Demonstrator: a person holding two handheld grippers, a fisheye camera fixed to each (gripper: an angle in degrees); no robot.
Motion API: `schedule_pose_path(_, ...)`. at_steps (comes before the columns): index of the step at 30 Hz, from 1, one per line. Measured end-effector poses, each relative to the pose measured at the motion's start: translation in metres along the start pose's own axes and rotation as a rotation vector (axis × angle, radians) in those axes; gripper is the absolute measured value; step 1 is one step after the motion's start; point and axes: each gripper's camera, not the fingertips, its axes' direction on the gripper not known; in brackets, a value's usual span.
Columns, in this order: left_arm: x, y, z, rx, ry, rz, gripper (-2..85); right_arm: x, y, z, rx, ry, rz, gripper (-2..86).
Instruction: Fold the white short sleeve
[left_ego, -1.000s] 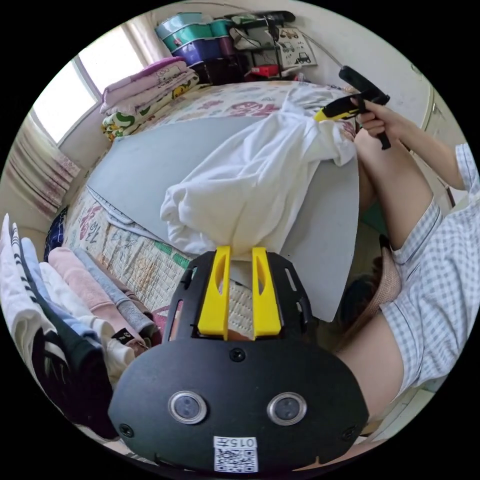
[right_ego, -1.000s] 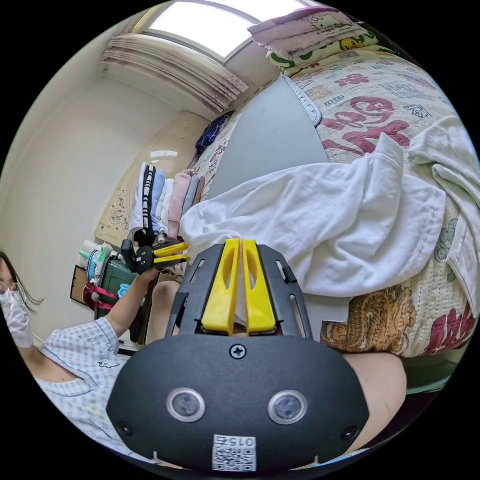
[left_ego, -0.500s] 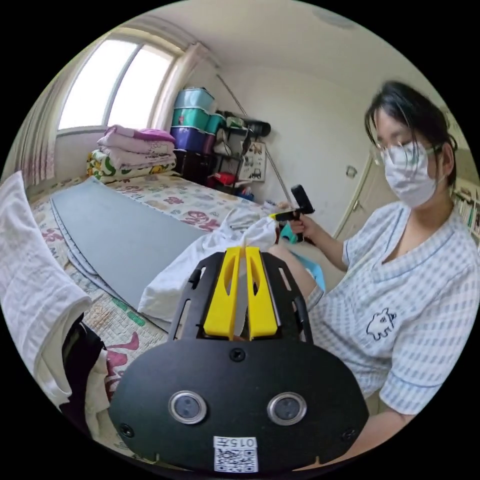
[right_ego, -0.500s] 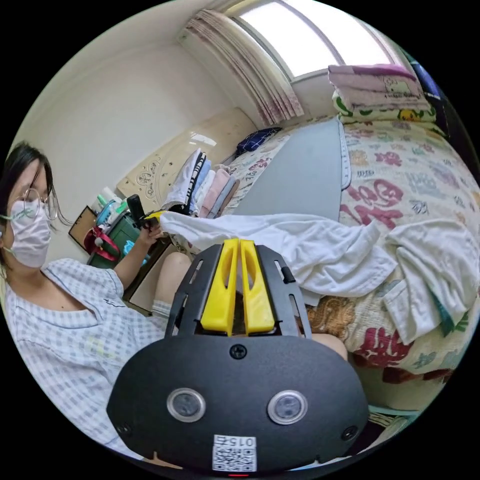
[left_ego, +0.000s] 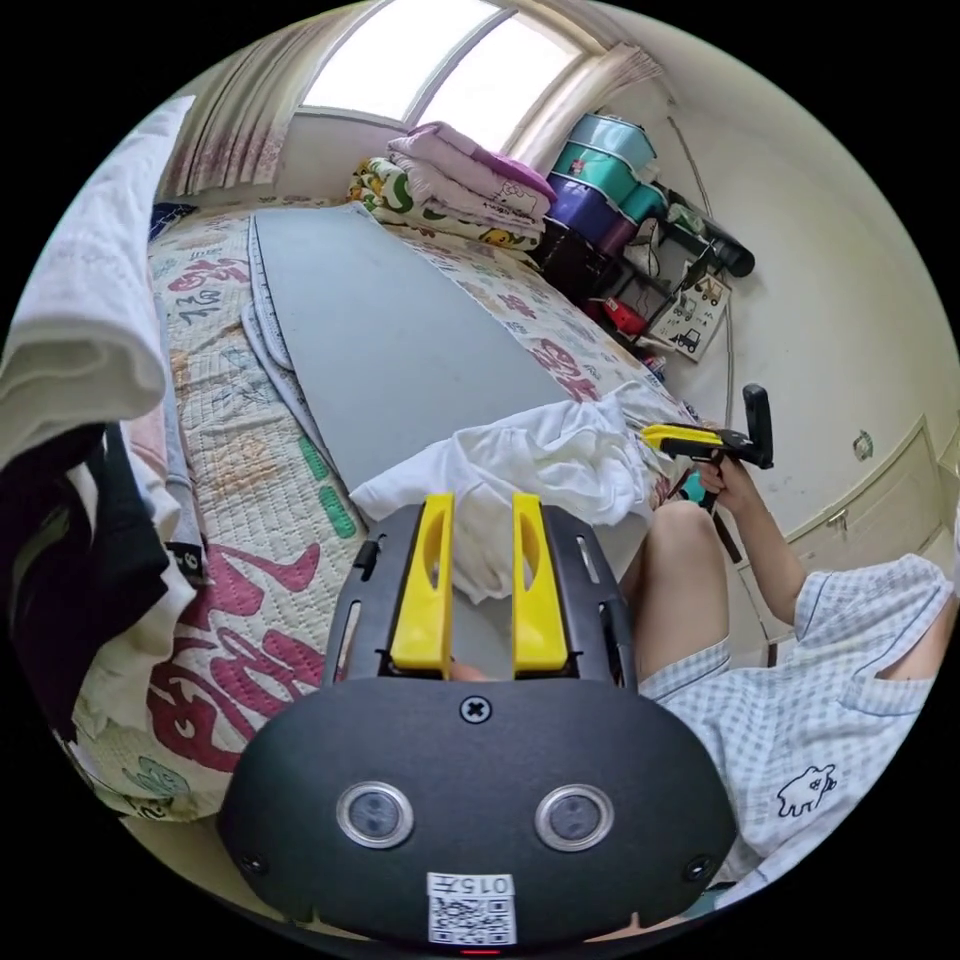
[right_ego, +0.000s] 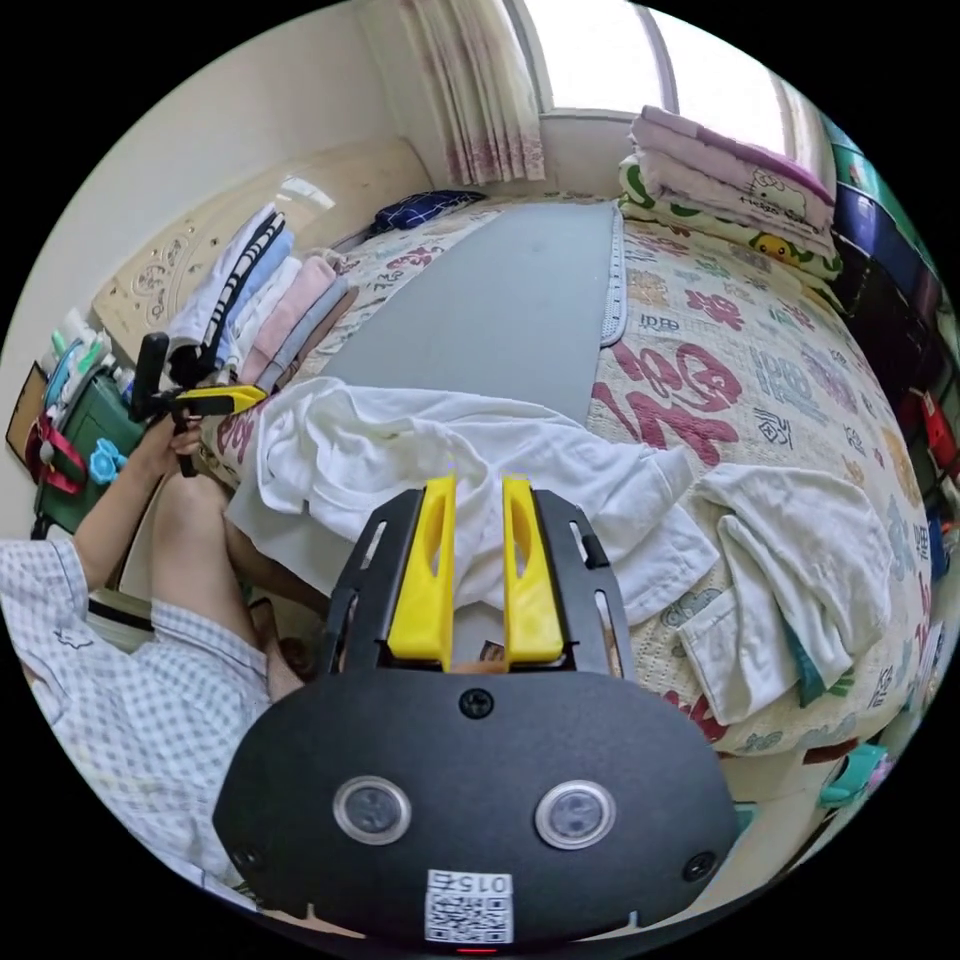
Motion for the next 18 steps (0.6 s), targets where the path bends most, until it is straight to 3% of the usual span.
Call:
schedule_pose_path(5,-0.013,-0.009,0.021,0.012,-0.004,0.0,10.9,-0.002,-0.018,0.005,0.084,-0.09,0.033,10.6)
schedule_pose_path(10,-0.027,-0.015,0.047,-0.004,0.024,0.023,12.0,-0.008,-0.035,0.022,-0.02,-0.15,0.014,12.6)
schedule_pose_path(18,-0.031,0.0,0.085,-0.121,0.02,0.233,9.2,-0.006,-0.031,-0.011,-0.019,-0.185,0.037,8.4)
